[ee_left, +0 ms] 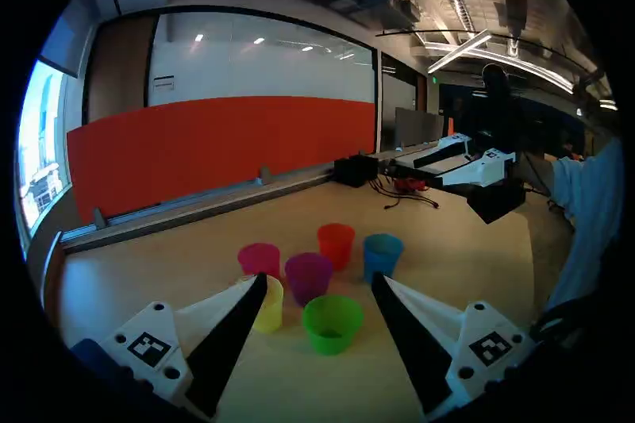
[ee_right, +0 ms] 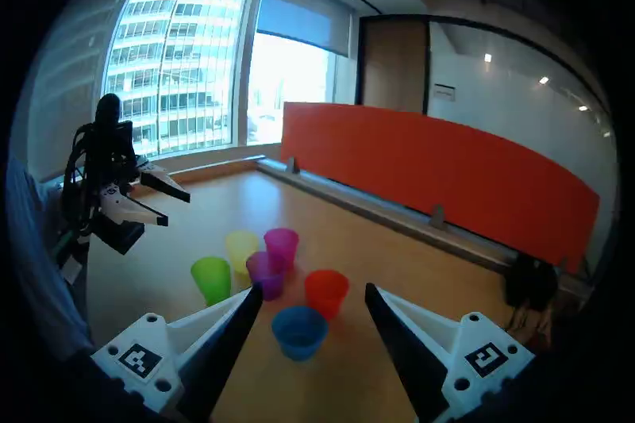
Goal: Pour water
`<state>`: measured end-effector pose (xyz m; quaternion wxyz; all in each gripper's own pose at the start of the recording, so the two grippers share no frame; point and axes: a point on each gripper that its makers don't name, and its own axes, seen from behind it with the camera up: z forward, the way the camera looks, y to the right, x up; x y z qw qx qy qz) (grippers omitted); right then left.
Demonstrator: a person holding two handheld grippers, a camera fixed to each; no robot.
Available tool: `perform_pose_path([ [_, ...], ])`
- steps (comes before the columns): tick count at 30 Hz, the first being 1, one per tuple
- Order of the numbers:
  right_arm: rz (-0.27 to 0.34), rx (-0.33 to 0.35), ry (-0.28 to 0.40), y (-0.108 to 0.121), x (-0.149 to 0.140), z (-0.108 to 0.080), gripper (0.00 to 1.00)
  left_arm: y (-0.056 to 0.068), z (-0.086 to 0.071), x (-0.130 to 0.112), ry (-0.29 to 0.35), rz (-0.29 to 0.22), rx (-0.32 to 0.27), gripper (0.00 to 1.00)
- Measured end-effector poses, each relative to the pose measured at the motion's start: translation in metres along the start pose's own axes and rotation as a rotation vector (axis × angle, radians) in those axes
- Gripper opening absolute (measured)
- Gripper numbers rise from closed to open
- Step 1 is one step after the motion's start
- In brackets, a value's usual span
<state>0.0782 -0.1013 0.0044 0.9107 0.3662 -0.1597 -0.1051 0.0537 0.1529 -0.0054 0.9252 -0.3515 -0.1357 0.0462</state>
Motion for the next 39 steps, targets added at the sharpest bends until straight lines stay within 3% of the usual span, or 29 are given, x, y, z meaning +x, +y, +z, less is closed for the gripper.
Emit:
perform_pose_path([
  [14, -0.007, 0.038, -0.073, -0.007, -0.037, 0.02, 1.0, 0.017, 0.015, -0.053, -0.108, 0.01, -0.051, 0.98],
  [29, -0.021, 0.053, -0.152, -0.007, -0.077, 0.04, 1.0, 0.014, 0.032, -0.098, -0.21, 0.004, -0.058, 0.98],
  [39, -0.019, 0.065, -0.192, -0.006, -0.098, 0.048, 1.0, 0.015, 0.047, -0.114, -0.269, 0.008, -0.082, 0.98],
])
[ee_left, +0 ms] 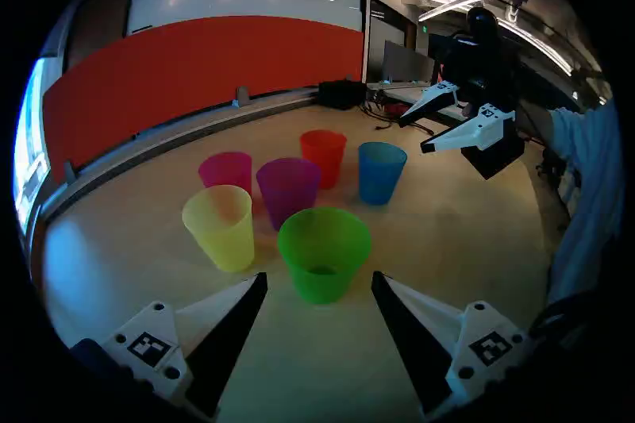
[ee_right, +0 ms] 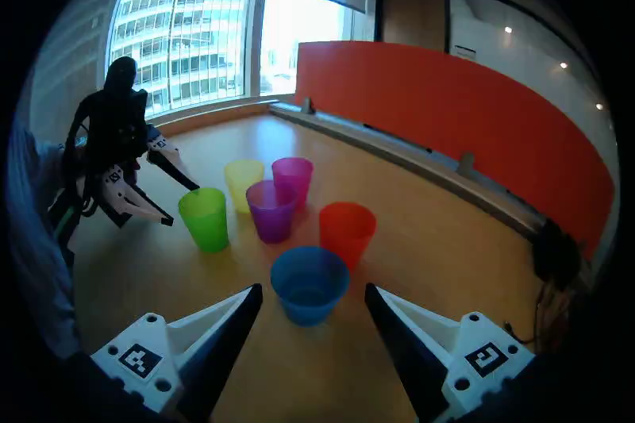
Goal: Pour water
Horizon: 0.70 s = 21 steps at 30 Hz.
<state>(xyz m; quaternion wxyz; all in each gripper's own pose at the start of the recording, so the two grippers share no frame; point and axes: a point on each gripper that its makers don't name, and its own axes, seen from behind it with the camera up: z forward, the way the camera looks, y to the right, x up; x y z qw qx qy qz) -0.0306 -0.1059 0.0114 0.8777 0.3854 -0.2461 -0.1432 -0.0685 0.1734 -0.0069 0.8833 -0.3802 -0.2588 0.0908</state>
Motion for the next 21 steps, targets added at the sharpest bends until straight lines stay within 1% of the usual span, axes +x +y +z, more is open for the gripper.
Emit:
perform_pose_path([
  [11, 0.008, 0.013, -0.017, 0.0, -0.007, 0.008, 1.0, 0.002, 0.023, 0.006, -0.023, 0.009, -0.028, 0.98],
  [21, 0.015, 0.016, -0.019, 0.003, -0.007, 0.012, 1.0, 0.006, 0.037, 0.012, -0.032, 0.032, -0.046, 0.98],
])
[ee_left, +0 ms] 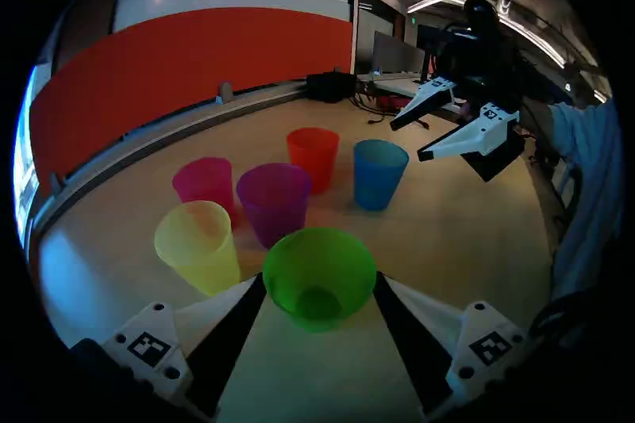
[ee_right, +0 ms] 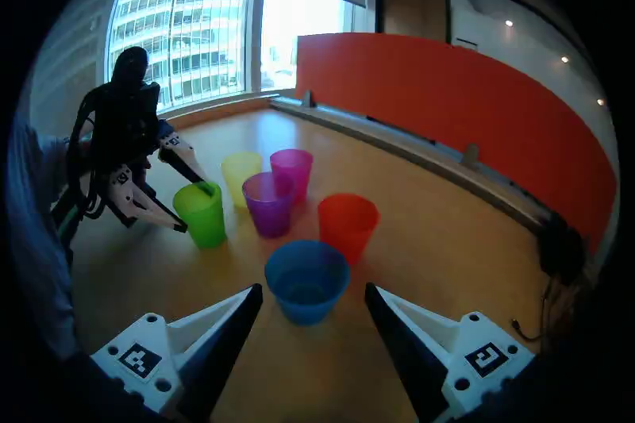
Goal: Pour water
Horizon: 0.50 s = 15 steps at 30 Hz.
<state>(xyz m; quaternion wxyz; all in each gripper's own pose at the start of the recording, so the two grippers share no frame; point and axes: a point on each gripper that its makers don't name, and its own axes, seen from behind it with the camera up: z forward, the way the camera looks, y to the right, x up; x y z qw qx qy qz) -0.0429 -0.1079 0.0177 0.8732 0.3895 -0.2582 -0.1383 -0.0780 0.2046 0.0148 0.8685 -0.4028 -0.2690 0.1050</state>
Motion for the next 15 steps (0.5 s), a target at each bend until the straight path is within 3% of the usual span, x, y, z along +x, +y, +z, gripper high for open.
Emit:
perform_pose_path([
  [10, 0.002, 0.001, -0.001, 0.0021, -0.0003, 0.001, 1.0, -0.0018, 0.0087, -0.0024, -0.021, 0.014, 0.011, 0.97],
  [15, 0.005, 0.003, -0.002, 0.0027, -0.0014, 0.0024, 1.0, -0.0021, 0.0106, -0.002, -0.023, 0.024, 0.015, 0.9],
])
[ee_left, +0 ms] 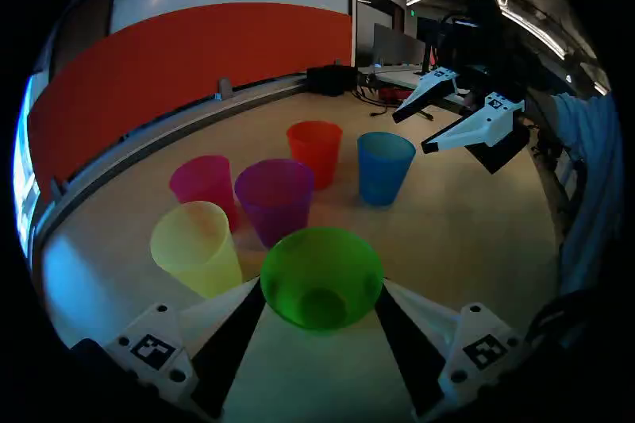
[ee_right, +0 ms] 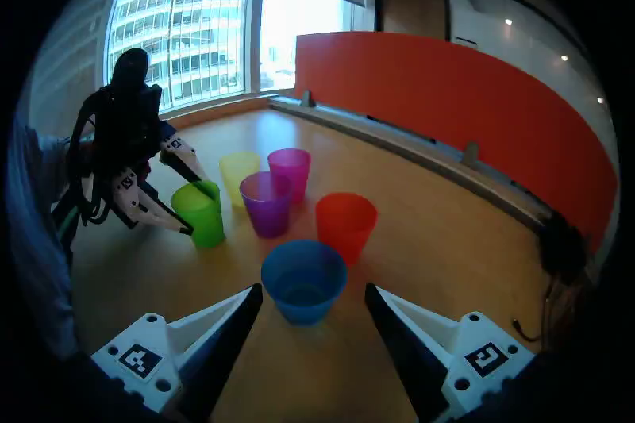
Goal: Pour water
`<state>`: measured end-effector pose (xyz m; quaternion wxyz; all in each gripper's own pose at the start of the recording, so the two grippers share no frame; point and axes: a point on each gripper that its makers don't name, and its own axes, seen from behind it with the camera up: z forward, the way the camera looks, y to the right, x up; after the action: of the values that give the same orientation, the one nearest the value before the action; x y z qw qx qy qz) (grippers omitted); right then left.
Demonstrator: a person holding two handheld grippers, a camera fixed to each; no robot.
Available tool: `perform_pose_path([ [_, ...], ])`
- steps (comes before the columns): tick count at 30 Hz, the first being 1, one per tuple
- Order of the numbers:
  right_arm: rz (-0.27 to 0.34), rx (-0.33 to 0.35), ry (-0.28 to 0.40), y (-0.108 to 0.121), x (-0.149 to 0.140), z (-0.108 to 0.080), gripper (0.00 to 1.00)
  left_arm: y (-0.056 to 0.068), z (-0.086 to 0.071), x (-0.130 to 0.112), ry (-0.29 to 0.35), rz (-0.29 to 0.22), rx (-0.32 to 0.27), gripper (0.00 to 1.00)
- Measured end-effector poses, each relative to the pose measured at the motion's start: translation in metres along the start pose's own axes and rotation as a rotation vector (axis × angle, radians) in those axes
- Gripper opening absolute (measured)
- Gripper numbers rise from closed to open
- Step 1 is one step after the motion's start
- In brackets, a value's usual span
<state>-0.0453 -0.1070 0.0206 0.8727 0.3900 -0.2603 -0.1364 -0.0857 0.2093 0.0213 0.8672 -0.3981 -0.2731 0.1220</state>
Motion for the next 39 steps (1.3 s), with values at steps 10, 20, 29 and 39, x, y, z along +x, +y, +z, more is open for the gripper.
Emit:
perform_pose_path([
  [10, -0.003, 0.008, -0.012, -0.003, -0.006, 0.007, 1.0, 0.002, -0.003, 0.004, 0.009, -0.007, -0.014, 0.86],
  [20, -0.009, 0.014, -0.03, -0.007, -0.014, 0.021, 1.0, 0.002, -0.013, 0.018, 0.05, -0.002, -0.01, 0.86],
  [29, -0.026, 0.016, -0.047, -0.008, -0.019, 0.036, 1.0, -0.004, -0.024, 0.025, 0.075, -0.004, 0.011, 0.86],
  [39, -0.034, 0.018, -0.047, -0.011, -0.017, 0.053, 1.0, -0.007, -0.034, 0.031, 0.098, -0.002, 0.027, 0.86],
])
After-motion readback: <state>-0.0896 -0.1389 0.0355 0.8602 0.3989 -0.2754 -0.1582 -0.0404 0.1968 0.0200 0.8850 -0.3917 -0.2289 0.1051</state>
